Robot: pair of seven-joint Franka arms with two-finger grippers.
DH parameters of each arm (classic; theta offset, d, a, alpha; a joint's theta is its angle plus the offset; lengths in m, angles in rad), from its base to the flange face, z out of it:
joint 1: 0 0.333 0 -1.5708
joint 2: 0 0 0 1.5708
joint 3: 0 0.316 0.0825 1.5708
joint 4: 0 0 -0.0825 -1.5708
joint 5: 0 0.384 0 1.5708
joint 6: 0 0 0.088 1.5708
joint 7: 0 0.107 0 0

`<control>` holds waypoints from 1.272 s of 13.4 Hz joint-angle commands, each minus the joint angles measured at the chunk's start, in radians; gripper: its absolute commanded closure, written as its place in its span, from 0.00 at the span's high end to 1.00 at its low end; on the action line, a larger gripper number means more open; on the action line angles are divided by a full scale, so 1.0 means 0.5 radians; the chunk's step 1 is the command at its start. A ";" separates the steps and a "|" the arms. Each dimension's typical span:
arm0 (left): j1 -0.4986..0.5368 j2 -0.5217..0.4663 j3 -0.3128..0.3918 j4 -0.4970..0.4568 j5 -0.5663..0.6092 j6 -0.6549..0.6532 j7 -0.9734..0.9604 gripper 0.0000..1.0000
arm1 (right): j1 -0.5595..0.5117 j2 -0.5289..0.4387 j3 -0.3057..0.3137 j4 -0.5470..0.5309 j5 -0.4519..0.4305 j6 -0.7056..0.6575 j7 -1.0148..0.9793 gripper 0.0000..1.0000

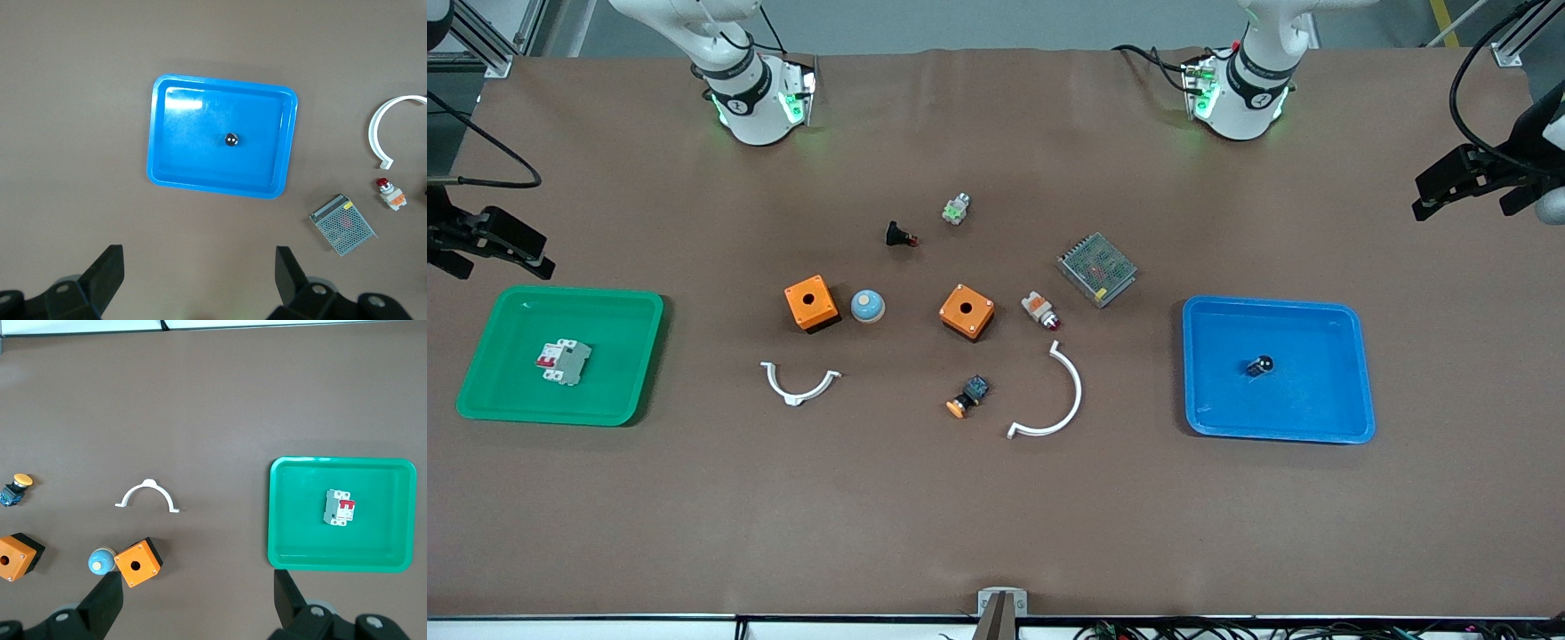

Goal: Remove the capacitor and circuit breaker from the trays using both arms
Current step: 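Move the left gripper over the blue tray while the right gripper reaches the green tray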

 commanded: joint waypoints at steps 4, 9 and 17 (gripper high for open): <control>0.022 0.059 0.016 0.038 -0.012 -0.033 0.034 1.00 | -0.024 -0.006 0.011 0.018 0.020 -0.005 -0.011 1.00; 0.031 0.390 0.037 0.011 -0.024 0.125 -0.008 1.00 | -0.064 0.001 0.011 0.054 0.026 -0.002 -0.015 1.00; -0.030 0.689 0.019 -0.507 -0.003 0.957 -0.195 1.00 | -0.149 0.004 0.002 0.055 0.007 -0.027 -0.048 1.00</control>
